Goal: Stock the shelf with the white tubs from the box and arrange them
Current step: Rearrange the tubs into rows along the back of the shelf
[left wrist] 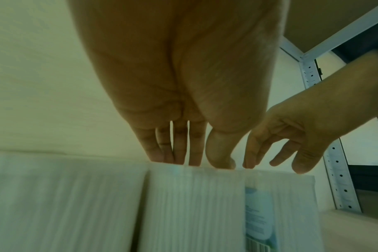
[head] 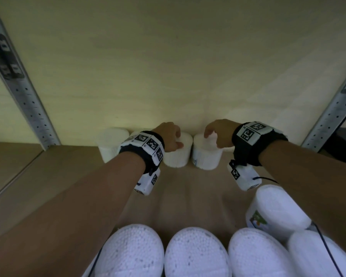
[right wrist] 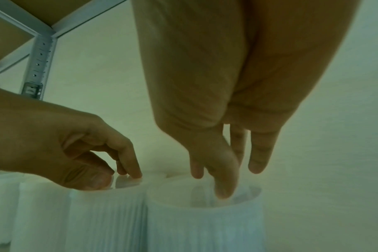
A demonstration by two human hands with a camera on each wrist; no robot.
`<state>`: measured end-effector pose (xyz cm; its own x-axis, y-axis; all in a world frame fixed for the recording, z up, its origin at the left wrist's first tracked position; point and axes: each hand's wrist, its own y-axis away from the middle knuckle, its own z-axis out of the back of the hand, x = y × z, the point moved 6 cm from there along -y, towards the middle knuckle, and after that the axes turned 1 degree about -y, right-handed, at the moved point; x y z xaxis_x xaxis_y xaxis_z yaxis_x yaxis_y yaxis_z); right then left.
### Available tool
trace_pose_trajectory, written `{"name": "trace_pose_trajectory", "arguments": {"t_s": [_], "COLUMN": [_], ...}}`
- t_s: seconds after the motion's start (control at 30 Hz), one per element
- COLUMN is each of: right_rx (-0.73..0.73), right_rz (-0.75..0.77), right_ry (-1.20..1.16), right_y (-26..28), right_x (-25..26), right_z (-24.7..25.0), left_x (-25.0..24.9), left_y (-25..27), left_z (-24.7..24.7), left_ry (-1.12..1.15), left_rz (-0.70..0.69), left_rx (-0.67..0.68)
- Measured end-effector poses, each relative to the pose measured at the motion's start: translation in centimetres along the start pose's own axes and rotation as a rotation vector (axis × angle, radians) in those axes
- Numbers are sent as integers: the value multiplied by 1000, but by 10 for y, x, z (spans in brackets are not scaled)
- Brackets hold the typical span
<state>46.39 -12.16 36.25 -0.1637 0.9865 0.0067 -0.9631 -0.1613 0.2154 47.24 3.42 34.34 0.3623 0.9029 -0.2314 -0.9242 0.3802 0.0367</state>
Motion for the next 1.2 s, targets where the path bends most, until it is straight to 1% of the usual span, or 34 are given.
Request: {"name": "trace_pose_trajectory", "arguments": {"t_s": [0.1, 0.23, 0.4, 0.57, 0.7, 0.8, 0.87, 1.0, 1.1, 1.2], "right_rx": [-55, 5, -5, -1, 21, 48, 36, -49, 10, 27], "right_rz": [-24, -92, -95, -65, -10, 17, 27, -34, -93, -105], "right_ry": [-27, 15, 29, 34, 28, 3, -26, -41, -13, -15], "right_y": [-1, -6, -10, -8, -6, -3, -3, -1, -1, -3], "right_x": [0, -1, 1, 3, 3, 3, 4, 4, 1, 1], "right_z": [2, -9, -12, -9, -7, -6, -3, 3, -5, -8], "left_x": [0, 0, 1, 2, 2, 2, 2, 3, 3, 2], "left_y": [-1, 0, -1, 0, -1, -1, 0, 0, 0, 0], "left_z": [-1, -2, -2, -2, -2, -2, -2, -2, -3, -3], "left_ry": [4, -1, 4, 12, 18, 24, 25, 29, 27, 25], "left_rz": [3, 2, -2, -5, -3, -2, -3, -6, -4, -7], "left_rx": [-2, -4, -10, -19, -17, -19, -22, -22, -18, -20]}}
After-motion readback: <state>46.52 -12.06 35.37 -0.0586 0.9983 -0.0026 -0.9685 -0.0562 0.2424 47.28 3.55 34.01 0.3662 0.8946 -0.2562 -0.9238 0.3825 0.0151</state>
